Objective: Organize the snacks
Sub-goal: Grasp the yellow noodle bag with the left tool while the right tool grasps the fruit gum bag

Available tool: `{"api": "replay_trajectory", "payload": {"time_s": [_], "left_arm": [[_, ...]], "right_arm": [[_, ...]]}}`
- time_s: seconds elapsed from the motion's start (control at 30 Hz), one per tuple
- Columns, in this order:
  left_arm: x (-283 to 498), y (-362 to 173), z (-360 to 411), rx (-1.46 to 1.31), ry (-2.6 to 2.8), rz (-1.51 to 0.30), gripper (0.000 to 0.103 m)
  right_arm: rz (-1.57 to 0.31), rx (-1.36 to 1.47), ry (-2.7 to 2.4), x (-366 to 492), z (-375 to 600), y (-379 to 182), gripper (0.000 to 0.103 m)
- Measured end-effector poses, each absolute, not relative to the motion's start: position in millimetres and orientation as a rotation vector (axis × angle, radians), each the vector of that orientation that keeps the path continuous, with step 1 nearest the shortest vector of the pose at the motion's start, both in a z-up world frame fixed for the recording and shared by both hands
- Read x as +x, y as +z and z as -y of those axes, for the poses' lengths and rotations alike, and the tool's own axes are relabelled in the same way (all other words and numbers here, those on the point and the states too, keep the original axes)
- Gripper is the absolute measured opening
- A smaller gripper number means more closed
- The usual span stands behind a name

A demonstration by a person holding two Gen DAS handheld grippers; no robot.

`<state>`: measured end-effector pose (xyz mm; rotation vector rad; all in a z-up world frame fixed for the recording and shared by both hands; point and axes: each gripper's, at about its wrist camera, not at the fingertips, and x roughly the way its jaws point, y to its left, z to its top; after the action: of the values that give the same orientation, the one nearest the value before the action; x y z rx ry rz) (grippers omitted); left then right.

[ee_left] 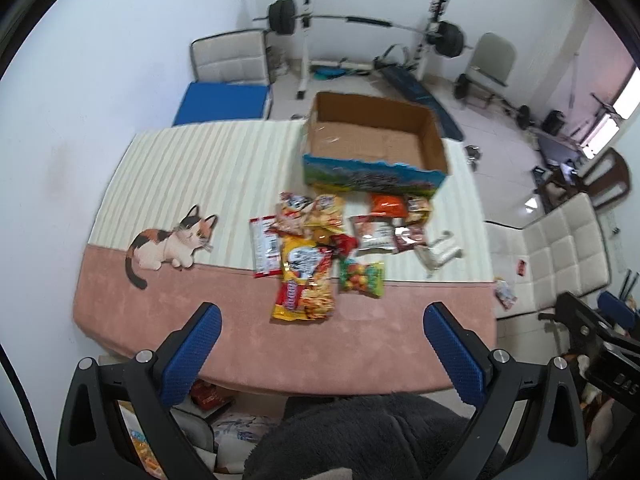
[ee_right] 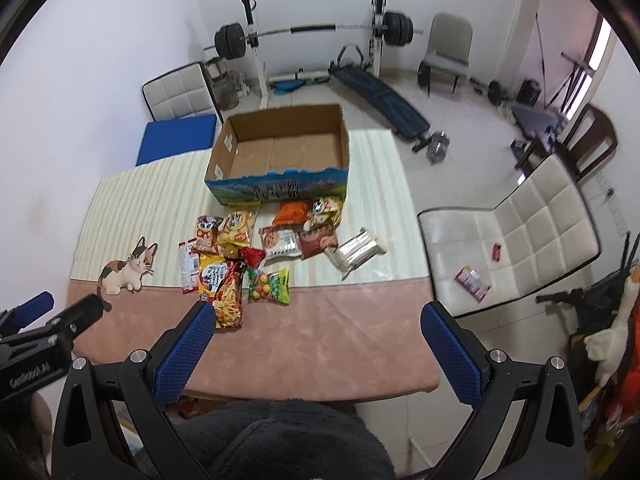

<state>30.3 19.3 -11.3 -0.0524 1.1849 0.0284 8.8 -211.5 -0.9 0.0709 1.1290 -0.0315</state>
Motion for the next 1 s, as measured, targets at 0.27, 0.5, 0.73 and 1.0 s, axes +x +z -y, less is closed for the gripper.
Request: {"api": "replay_trajectory", "payload": {"time_s": [0.27,0.5,0.73,1.0], "left_arm": [[78,-109,-50,-0.034,0.137,-1.344,0.103],[92,-196,-68,0.029,0.211,-1.468,0.103],[91,-265,-83,0.007,0.276,-1.578,0.103],[92,-303,-84,-0.039,0.289,-1.641,0.103]], "right_arm": [[-1.317,-0.092,0.13,92,181,-131,0.103],[-1.406,-0.54,0.387,142,107,-266,0.103],[-1.425,-0.921,0.557,160,54,-372,0.086],[-1.537,-0.84,0.609,171,46,-415,0.074]]}}
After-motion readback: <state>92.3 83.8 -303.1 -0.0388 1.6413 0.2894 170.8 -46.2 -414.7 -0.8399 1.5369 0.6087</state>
